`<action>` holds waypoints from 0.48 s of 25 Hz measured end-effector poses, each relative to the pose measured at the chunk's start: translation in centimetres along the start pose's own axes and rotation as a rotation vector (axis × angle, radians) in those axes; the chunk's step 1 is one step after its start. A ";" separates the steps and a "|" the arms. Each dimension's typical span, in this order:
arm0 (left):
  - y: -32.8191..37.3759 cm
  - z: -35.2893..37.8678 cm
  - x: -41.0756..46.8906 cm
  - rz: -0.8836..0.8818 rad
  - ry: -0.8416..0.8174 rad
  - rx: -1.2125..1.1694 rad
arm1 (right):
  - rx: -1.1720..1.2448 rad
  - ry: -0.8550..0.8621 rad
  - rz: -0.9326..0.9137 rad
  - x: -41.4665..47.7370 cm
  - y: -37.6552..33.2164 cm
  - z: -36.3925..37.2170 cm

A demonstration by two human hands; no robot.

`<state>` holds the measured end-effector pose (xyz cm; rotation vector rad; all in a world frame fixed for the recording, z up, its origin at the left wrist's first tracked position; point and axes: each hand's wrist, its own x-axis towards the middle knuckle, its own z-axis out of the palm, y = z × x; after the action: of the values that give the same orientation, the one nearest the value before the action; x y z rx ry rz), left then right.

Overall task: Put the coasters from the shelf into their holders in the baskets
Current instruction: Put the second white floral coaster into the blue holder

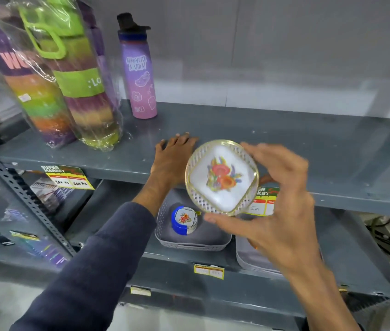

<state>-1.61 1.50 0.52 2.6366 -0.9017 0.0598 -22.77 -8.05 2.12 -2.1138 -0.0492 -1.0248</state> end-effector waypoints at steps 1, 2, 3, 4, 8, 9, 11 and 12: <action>-0.1 0.2 0.3 0.014 0.023 0.054 | 0.035 -0.085 0.065 -1.3 0.9 0.8; -0.4 0.6 0.8 0.010 0.033 0.082 | 0.063 -0.172 0.125 -2.7 1.9 1.6; -0.5 0.9 1.4 -0.017 0.033 0.045 | 0.055 -0.268 0.174 -4.2 3.3 2.8; -0.4 1.2 1.5 -0.032 0.025 0.032 | 0.011 -0.366 0.205 -5.8 4.9 4.3; -0.4 1.2 1.6 -0.019 0.067 0.020 | 0.006 -0.531 0.514 -10.0 13.4 10.3; -0.6 1.2 1.8 -0.020 0.067 0.016 | -0.013 -0.520 0.576 -10.4 15.7 11.8; -0.7 1.4 2.0 -0.021 0.070 0.007 | -0.047 -0.486 0.681 -10.2 19.6 14.2; -0.6 1.3 1.9 -0.019 0.076 0.016 | -0.067 -0.481 0.726 -9.7 21.2 15.1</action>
<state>0.18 0.44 -0.58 2.6376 -0.8550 0.1614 -12.16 -10.34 -23.47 -2.1299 0.4858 -0.0890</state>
